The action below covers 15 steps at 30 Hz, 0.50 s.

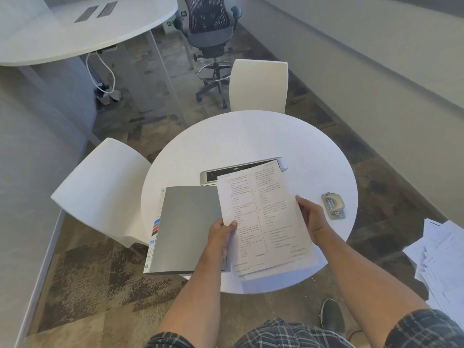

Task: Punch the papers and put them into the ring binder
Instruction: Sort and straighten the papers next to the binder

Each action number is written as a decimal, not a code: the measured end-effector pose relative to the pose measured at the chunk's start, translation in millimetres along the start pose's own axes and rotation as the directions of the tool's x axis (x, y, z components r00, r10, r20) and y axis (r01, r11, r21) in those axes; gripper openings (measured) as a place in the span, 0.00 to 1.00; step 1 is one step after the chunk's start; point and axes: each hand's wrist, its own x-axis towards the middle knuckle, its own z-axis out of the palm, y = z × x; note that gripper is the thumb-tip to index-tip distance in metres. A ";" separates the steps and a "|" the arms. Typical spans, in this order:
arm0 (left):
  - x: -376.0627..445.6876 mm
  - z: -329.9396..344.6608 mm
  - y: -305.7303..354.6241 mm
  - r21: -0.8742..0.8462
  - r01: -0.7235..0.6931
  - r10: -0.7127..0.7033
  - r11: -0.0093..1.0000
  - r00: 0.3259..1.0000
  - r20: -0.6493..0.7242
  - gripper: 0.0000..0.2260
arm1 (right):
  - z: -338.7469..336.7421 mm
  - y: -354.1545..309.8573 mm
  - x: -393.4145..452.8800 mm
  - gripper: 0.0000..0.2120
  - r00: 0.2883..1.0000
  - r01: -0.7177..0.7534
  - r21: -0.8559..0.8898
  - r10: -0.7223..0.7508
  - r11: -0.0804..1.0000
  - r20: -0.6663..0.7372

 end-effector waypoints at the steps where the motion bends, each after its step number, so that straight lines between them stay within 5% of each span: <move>1: 0.0 0.3 1.0 0.011 -0.022 0.022 1.000 1.000 -0.009 0.05 | -0.6 1.2 1.4 0.20 1.000 -0.003 -0.024 0.004 1.000 0.004; 3: -2.0 2.5 3.1 0.018 -0.054 0.054 0.998 0.999 0.002 0.05 | 1.5 0.5 2.9 0.28 0.999 0.037 -0.128 -0.036 0.991 0.009; 6: -3.8 7.7 5.6 0.002 -0.080 0.080 0.997 0.996 0.026 0.09 | 3.8 -1.0 3.1 0.14 0.996 0.087 -0.239 -0.086 0.967 0.014; 12: -7.2 13.6 20.5 -0.092 -0.087 0.093 0.992 0.993 0.070 0.37 | -1.5 -0.7 4.3 0.24 0.994 0.073 -0.241 -0.050 0.968 0.099; 15: -12.9 14.9 30.4 -0.087 -0.071 0.091 0.994 0.960 0.264 0.29 | -2.2 -3.2 4.9 0.22 0.993 0.098 -0.232 -0.081 0.968 0.084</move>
